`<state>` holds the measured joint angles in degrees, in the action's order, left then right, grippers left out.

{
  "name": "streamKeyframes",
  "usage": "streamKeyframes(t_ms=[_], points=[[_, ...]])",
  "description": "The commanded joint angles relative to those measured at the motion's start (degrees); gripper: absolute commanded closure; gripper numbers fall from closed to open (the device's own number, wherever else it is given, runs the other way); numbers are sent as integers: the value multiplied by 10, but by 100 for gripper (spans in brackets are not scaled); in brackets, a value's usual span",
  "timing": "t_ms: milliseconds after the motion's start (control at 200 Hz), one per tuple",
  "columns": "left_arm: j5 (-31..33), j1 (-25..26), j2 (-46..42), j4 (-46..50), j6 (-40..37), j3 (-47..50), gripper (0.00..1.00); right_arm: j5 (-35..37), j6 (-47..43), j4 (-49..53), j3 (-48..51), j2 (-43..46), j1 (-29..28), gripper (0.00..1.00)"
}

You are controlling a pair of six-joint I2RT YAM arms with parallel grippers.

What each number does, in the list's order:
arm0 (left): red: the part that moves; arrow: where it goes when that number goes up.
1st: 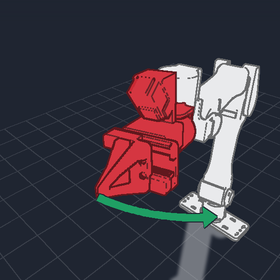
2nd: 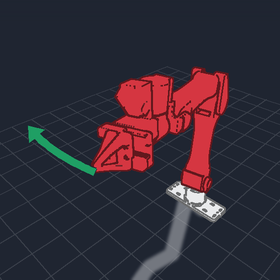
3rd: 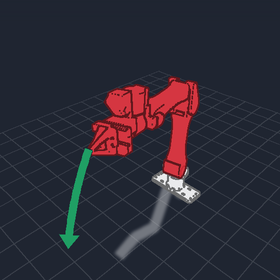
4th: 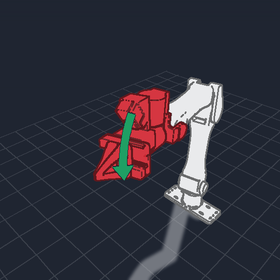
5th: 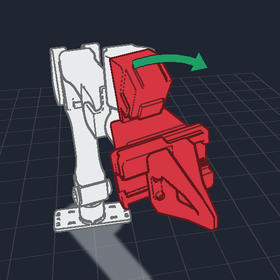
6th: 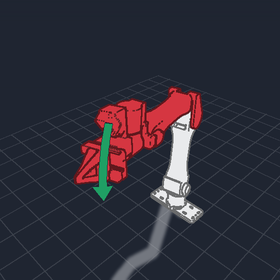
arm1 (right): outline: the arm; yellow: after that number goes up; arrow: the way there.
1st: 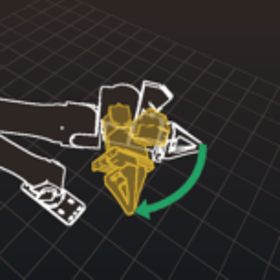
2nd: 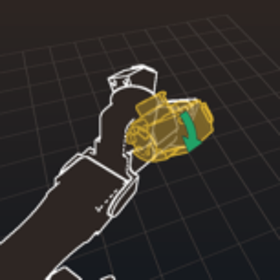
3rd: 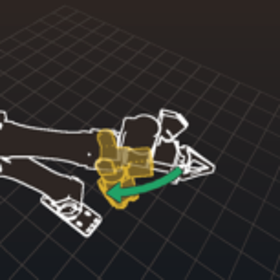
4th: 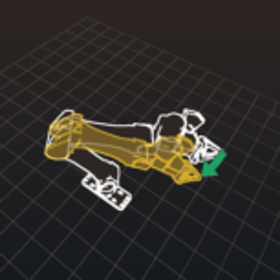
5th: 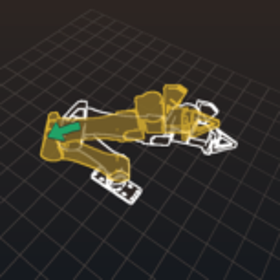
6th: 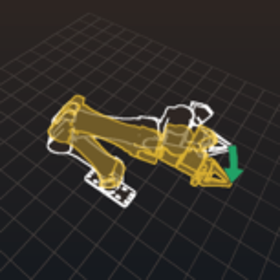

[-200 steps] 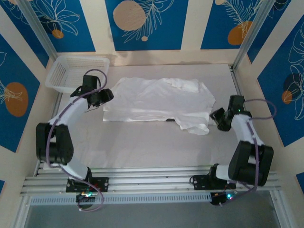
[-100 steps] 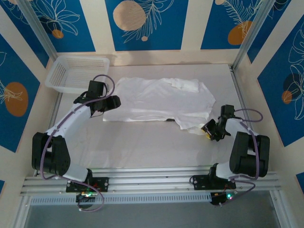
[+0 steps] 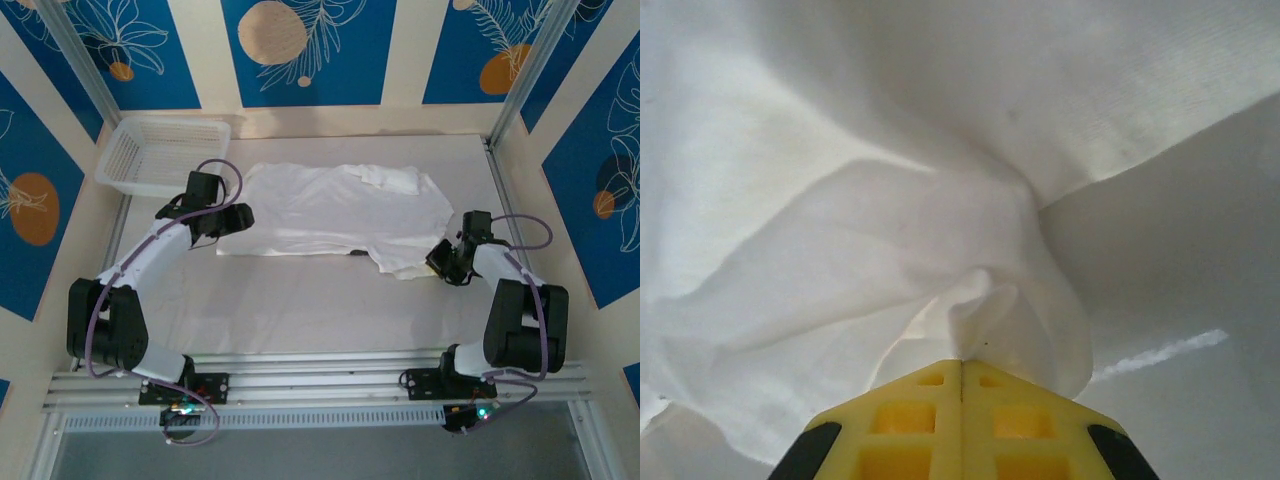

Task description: Fold the inside-out t-shirt

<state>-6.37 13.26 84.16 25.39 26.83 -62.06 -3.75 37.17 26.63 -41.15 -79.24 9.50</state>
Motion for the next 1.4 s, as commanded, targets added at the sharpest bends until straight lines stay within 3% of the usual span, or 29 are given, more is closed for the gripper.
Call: streamKeyframes(t_ms=[0, 85, 180, 385, 495, 555, 655, 730, 805, 965, 1185, 1230, 1320, 1395], points=[[8, 3, -3, 8, -7, 7, 42, 22, -9, 28, -15, 28, -9, 95], [6, 3, -3, 7, -6, 10, 42, 50, 3, 27, -3, 28, -4, 59], [7, 3, -4, 9, -8, 10, 42, 46, 11, 5, 18, 24, 15, 50], [9, 3, -3, 9, -12, 11, 41, 17, 0, -8, 22, -19, 18, 49], [7, 3, -2, 8, -11, 11, 42, 11, 1, -17, 23, -27, 18, 54], [4, 3, -1, 8, -12, 11, 41, 3, 1, -20, 24, -28, 17, 65], [-31, 3, -1, 10, -28, 8, 42, -11, 3, -9, 18, -26, 14, 100], [-104, 5, -7, 15, -62, 8, 41, -12, 3, 12, 6, -5, 0, 100], [-166, 22, -26, 13, -106, 17, 33, -16, 4, 29, -14, 21, -25, 100], [-155, 77, -40, 46, -164, 2, 14, -41, 7, 52, -138, -17, -73, 100], [-174, 82, -40, 18, -156, -4, 2, -32, 31, 58, -372, -193, -49, 100], [-170, 83, -40, 19, -156, -3, 1, -36, 32, 64, -413, -230, -44, 92], [-166, 83, -42, 21, -154, 7, 1, -30, 21, 98, -478, -297, -37, 65], [-158, 84, -44, 20, -150, 21, 1, -25, 6, 142, -516, -333, -33, 58]])
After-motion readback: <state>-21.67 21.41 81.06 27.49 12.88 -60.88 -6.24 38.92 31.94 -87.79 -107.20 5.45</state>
